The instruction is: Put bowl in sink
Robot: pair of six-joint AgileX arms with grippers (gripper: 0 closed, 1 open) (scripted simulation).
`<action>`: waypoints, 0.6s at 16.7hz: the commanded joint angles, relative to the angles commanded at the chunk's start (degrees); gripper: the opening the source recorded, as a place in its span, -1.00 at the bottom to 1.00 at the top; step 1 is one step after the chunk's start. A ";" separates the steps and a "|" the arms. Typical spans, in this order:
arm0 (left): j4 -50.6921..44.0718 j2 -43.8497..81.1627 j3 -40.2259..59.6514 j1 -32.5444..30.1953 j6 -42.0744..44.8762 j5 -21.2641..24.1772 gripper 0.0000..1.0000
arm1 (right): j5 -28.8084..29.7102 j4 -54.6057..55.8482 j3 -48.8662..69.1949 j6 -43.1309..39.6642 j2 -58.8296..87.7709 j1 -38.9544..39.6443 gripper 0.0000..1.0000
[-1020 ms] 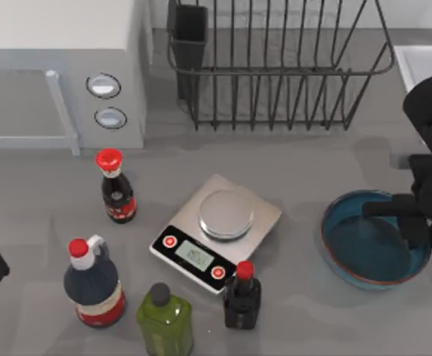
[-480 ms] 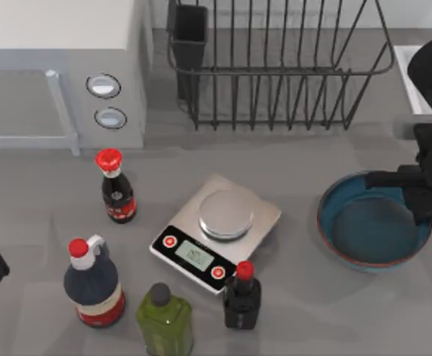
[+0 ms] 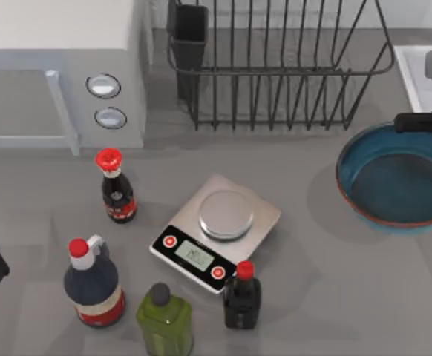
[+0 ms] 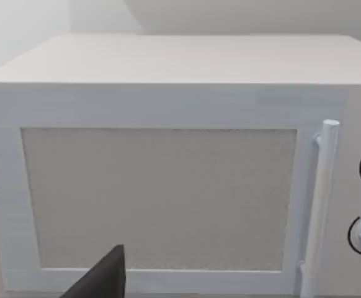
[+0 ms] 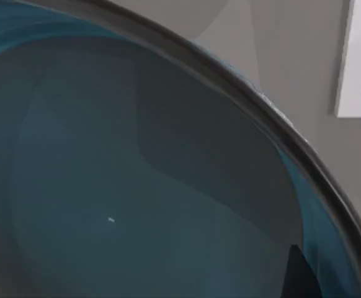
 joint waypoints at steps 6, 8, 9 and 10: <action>0.00 0.00 0.00 0.00 0.00 0.00 1.00 | -0.03 -0.35 0.36 0.04 -0.14 0.17 -1.00; 0.00 0.00 0.00 0.00 0.00 0.00 1.00 | -0.81 1.36 -0.74 -0.25 -0.39 -0.21 -1.00; 0.00 0.00 0.00 0.00 0.00 0.00 1.00 | -1.59 3.11 -1.81 -0.51 -0.56 -0.67 -1.00; 0.00 0.00 0.00 0.00 0.00 0.00 1.00 | -2.61 5.47 -3.15 -0.81 -0.69 -1.31 -1.00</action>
